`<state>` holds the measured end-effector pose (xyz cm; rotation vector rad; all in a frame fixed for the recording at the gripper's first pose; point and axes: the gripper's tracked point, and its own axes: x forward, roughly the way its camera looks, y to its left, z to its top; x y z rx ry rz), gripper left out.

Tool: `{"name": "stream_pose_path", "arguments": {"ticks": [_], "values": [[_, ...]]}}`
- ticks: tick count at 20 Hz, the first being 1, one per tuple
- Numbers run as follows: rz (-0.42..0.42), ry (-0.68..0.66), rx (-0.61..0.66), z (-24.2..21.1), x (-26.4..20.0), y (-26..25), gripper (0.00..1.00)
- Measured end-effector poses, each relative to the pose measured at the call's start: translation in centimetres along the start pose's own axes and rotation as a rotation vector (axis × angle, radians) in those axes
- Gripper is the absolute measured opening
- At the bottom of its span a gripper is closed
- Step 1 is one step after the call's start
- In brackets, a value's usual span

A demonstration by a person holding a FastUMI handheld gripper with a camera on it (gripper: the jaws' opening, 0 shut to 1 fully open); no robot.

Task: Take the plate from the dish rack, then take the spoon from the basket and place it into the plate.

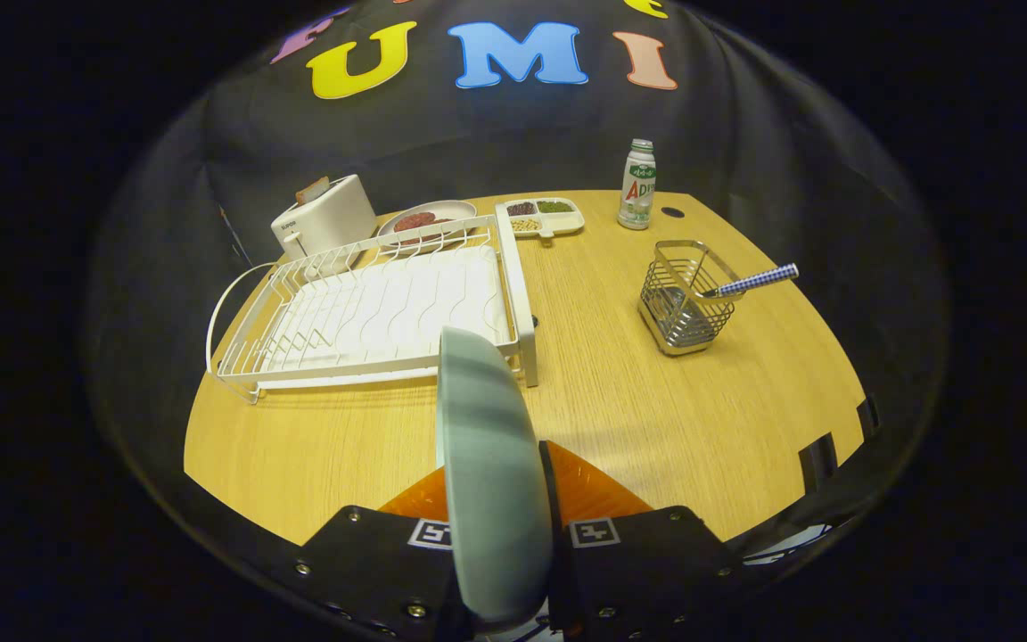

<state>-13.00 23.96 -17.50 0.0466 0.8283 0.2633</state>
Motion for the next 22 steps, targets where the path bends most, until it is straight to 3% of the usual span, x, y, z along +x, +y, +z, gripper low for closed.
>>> {"name": "stream_pose_path", "arguments": {"ticks": [10, 15, 17, 19, 20, 22], "values": [[0.259, 0.113, 0.371, -2.9, 3.9, 4.4, 0.31], [0.265, 0.121, 0.405, -3.5, 5.1, 3.5, 0.34], [0.268, 0.129, 0.408, -3.8, 5.1, 3.0, 0.43], [0.254, 0.120, 0.397, -3.9, 5.5, 2.4, 0.45], [0.230, 0.120, 0.384, -4.0, 5.4, 1.7, 0.54], [0.203, 0.125, 0.375, -4.4, 5.8, 0.9, 1.00]]}}
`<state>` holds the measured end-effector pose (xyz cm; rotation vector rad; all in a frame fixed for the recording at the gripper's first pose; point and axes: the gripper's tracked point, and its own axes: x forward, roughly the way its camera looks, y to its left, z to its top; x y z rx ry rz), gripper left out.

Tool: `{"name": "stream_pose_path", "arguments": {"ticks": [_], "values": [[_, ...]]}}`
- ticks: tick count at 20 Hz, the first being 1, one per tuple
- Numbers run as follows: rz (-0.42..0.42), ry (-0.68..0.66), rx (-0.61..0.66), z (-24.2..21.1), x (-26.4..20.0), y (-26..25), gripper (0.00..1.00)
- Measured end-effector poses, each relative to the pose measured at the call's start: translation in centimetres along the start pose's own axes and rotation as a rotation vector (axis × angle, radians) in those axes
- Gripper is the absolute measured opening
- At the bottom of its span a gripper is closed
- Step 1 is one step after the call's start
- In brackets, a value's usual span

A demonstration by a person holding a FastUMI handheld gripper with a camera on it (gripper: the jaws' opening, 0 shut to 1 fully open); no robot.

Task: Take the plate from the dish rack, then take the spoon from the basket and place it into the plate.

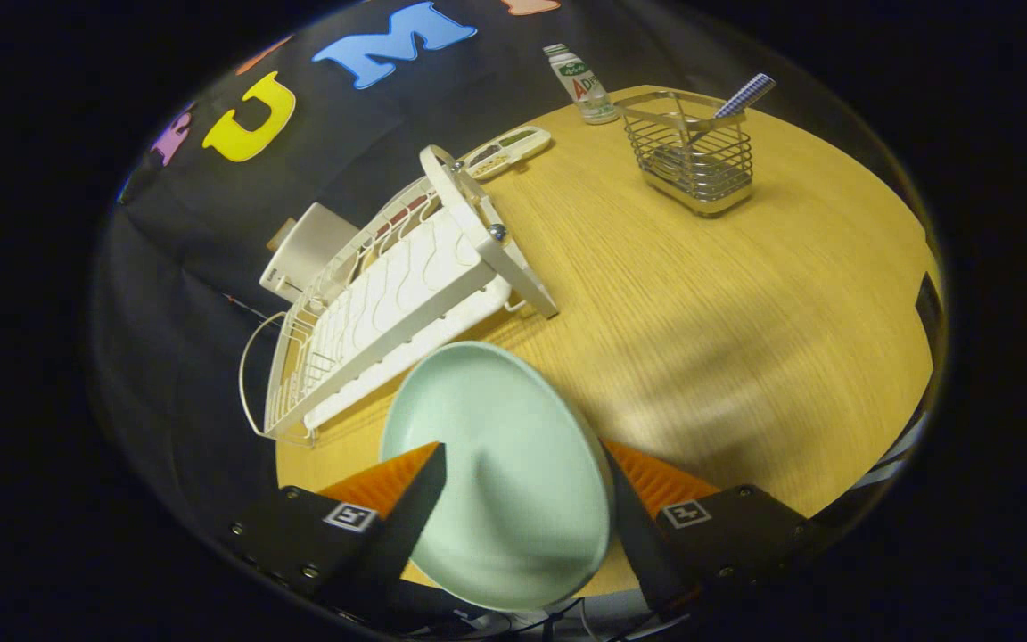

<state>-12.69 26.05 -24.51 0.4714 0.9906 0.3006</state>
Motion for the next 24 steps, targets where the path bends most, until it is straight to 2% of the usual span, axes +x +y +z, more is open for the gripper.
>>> {"name": "stream_pose_path", "arguments": {"ticks": [4, 10, 13, 18, 21, 24], "values": [[-0.009, -0.052, -0.005, 1.6, -0.9, -0.4, 0.98], [-0.114, -0.288, -0.020, 8.6, -4.6, -2.4, 0.98], [-0.204, -0.447, 0.025, 13.8, -7.4, -4.5, 0.98], [-0.333, -0.604, 0.143, 20.2, -9.5, -8.4, 0.98], [-0.418, -0.643, 0.215, 22.6, -9.9, -11.4, 0.98], [-0.465, -0.667, 0.281, 24.7, -9.6, -13.7, 0.98]]}}
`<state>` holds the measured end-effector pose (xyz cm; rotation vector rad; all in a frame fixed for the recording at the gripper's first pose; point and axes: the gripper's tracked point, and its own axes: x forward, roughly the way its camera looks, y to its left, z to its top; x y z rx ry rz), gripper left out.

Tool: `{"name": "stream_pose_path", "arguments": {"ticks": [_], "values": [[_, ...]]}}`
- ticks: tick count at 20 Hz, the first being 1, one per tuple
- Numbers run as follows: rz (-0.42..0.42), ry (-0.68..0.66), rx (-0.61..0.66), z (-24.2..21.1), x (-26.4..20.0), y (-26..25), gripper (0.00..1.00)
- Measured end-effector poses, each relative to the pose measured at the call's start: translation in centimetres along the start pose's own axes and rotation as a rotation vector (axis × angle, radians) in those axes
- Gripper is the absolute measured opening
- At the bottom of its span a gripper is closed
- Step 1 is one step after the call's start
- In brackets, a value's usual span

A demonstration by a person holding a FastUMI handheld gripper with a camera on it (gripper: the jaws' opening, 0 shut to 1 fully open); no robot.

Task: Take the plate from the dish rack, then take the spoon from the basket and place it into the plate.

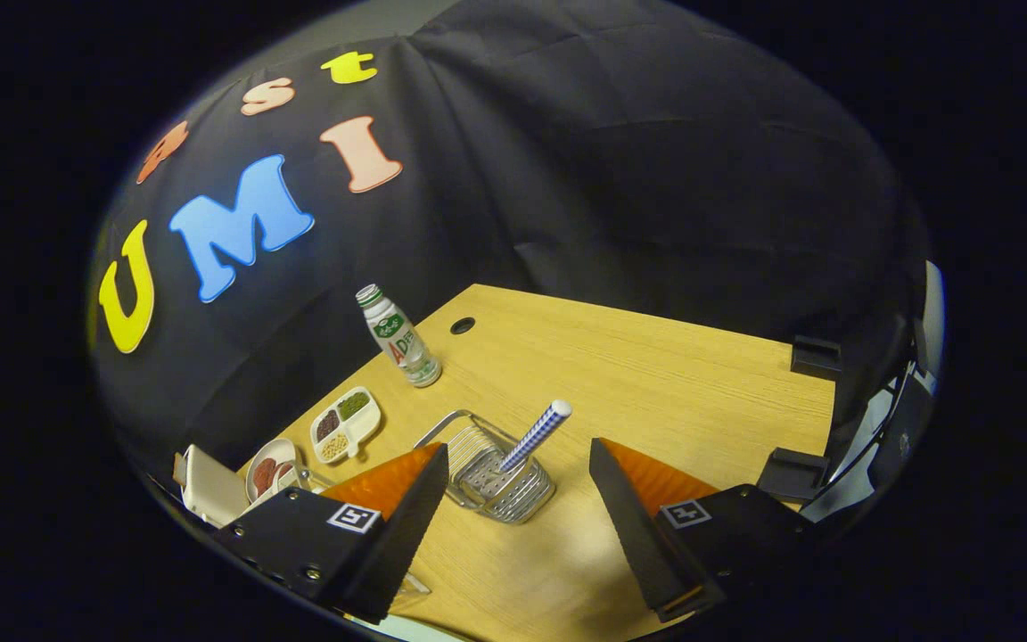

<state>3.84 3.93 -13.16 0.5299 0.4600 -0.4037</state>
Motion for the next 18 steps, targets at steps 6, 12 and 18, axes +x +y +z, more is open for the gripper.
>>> {"name": "stream_pose_path", "arguments": {"ticks": [6, 12, 18], "values": [[-0.053, 0.006, 0.035, 0.7, 4.0, -0.7, 0.77], [-0.043, 0.004, 0.010, 0.6, 5.0, -0.4, 0.34], [0.078, -0.033, -0.016, 1.5, 4.4, 3.8, 0.10]]}}
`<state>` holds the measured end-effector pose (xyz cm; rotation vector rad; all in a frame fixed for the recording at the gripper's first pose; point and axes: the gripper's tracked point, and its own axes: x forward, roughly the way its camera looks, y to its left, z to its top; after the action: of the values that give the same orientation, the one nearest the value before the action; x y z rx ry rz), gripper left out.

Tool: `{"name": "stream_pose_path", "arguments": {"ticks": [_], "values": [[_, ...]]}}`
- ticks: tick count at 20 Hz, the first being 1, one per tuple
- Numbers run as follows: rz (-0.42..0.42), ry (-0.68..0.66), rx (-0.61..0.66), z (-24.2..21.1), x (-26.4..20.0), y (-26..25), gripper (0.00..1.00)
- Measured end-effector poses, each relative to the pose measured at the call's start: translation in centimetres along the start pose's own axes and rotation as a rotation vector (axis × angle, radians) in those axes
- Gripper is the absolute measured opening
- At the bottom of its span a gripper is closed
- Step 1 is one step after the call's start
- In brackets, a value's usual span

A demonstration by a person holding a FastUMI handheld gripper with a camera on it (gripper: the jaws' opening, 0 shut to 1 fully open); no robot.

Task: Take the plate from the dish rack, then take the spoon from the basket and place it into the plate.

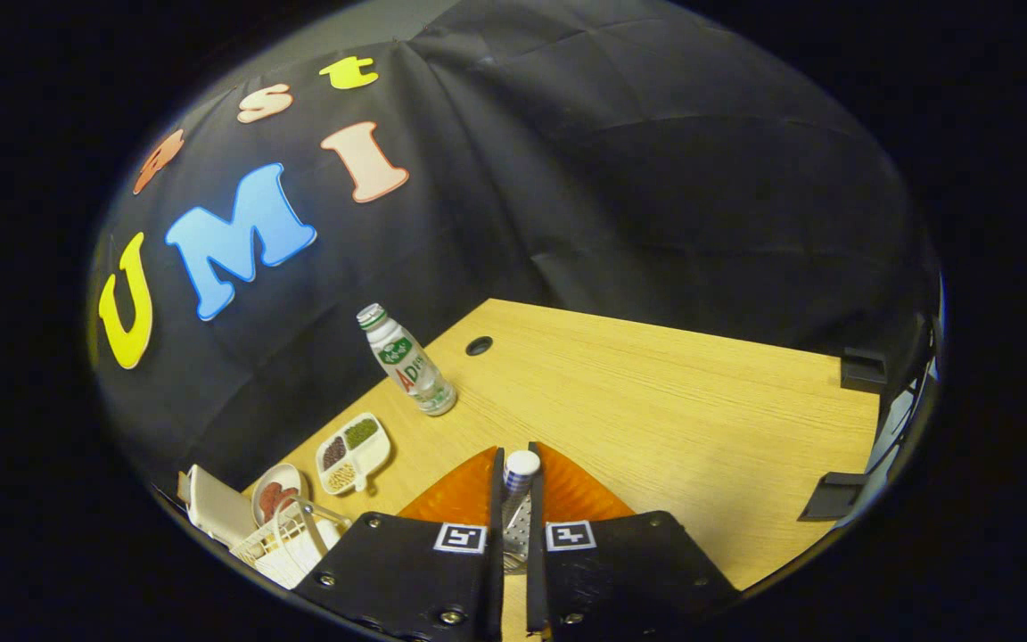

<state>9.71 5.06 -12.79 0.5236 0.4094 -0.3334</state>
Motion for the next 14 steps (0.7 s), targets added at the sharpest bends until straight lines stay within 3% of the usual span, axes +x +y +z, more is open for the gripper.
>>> {"name": "stream_pose_path", "arguments": {"ticks": [1, 2, 8, 14], "values": [[0.016, 0.000, -0.024, -0.1, 0.1, 0.5, 0.10], [0.012, -0.002, -0.042, 0.0, -0.3, 0.9, 0.03], [0.020, 0.010, -0.151, -0.5, -0.8, 2.7, 0.03], [0.026, 0.009, -0.099, -0.1, -0.3, 1.8, 0.03]]}}
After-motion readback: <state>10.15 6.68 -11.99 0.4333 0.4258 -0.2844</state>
